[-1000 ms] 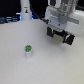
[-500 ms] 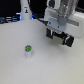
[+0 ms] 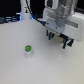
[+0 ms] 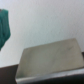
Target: Open the kcup holder, insert the kcup into the holder, and close the kcup holder
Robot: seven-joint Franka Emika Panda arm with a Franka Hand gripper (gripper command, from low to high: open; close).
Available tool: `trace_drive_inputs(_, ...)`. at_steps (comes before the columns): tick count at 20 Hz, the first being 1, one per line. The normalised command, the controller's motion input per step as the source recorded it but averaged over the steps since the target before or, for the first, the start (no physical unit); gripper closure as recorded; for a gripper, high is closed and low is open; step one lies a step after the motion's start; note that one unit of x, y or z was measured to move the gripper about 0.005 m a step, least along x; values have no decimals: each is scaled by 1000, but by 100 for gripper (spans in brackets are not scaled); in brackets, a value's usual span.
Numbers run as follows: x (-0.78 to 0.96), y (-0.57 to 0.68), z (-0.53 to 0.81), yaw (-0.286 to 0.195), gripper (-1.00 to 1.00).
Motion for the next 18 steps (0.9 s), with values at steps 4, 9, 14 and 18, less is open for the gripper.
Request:
trace_drive_inputs(4, -4, -556, 288, -230, -100)
trace_drive_inputs(9, 0, -517, 202, -262, -100)
trace_drive_inputs(14, -78, -420, 25, -296, -100)
trace_drive_inputs(18, -127, -375, 2, -312, -100)
